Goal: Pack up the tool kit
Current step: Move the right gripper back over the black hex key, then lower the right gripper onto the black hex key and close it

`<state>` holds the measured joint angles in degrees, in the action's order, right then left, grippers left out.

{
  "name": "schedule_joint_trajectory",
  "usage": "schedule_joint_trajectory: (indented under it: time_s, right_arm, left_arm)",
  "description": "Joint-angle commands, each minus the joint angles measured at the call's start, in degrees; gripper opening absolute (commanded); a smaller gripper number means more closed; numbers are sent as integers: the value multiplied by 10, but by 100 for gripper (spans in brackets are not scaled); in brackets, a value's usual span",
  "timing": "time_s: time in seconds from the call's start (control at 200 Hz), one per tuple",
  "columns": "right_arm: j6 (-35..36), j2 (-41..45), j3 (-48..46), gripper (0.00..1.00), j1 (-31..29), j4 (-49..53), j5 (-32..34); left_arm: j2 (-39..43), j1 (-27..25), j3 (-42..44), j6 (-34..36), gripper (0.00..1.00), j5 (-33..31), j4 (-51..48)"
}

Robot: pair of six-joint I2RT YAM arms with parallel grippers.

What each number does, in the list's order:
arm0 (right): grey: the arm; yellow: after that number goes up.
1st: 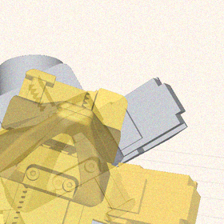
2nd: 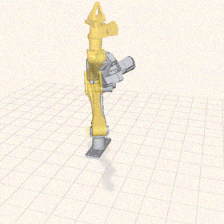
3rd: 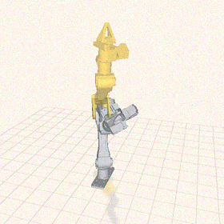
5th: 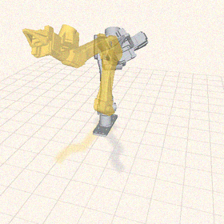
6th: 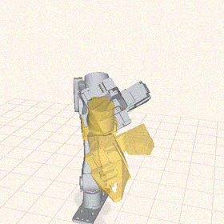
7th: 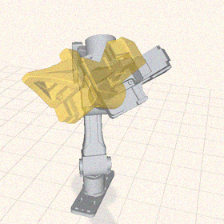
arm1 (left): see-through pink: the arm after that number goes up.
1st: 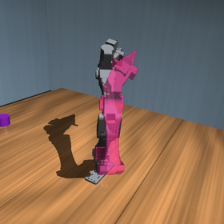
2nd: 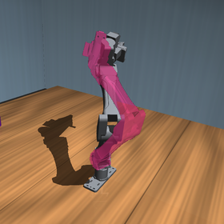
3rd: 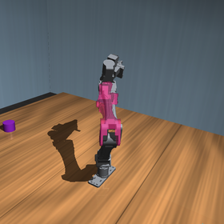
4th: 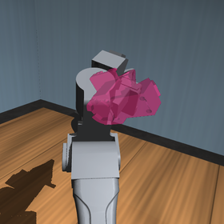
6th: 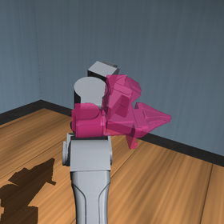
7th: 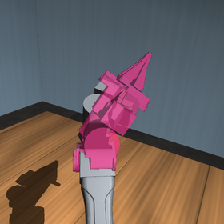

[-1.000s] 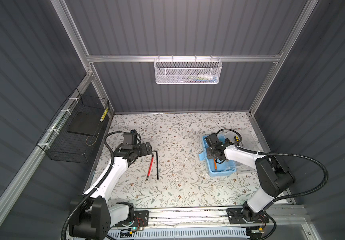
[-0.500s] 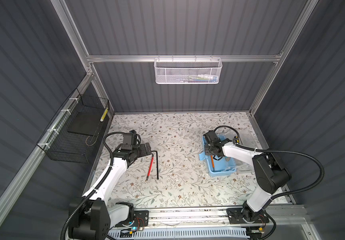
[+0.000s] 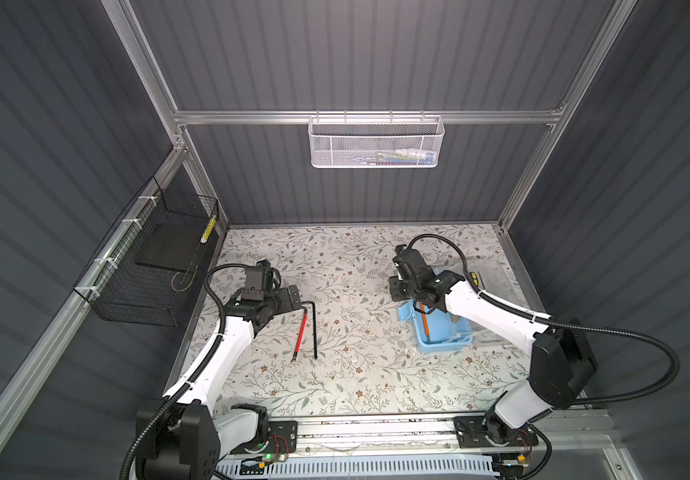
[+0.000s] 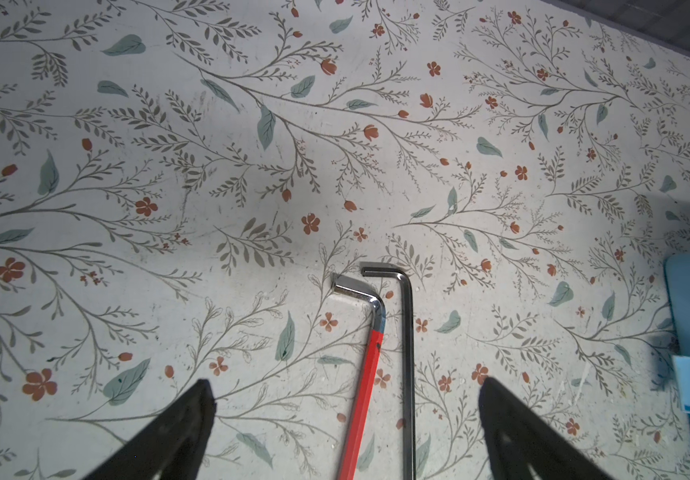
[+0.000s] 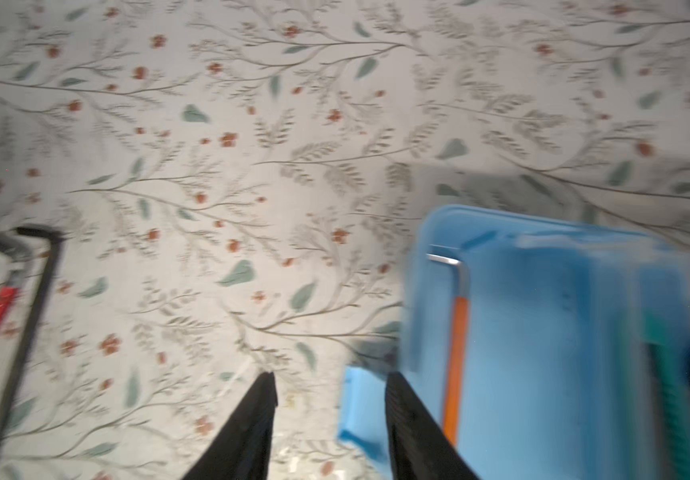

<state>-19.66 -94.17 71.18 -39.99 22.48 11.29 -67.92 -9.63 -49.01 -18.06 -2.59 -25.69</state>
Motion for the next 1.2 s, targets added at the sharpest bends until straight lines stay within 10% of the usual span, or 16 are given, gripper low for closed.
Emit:
schedule_joint_trajectory:
  time_s: [0.0, 1.196]
  right_arm:
    - [-7, -72, 33, 49, -45, -25, -87]
    - [28, -410, 317, 63, -171, -5, -122]
  left_arm:
    - [8, 4, -6, 8, 99, -11, -9]
    - [47, 8, -5, -22, 99, -57, -81]
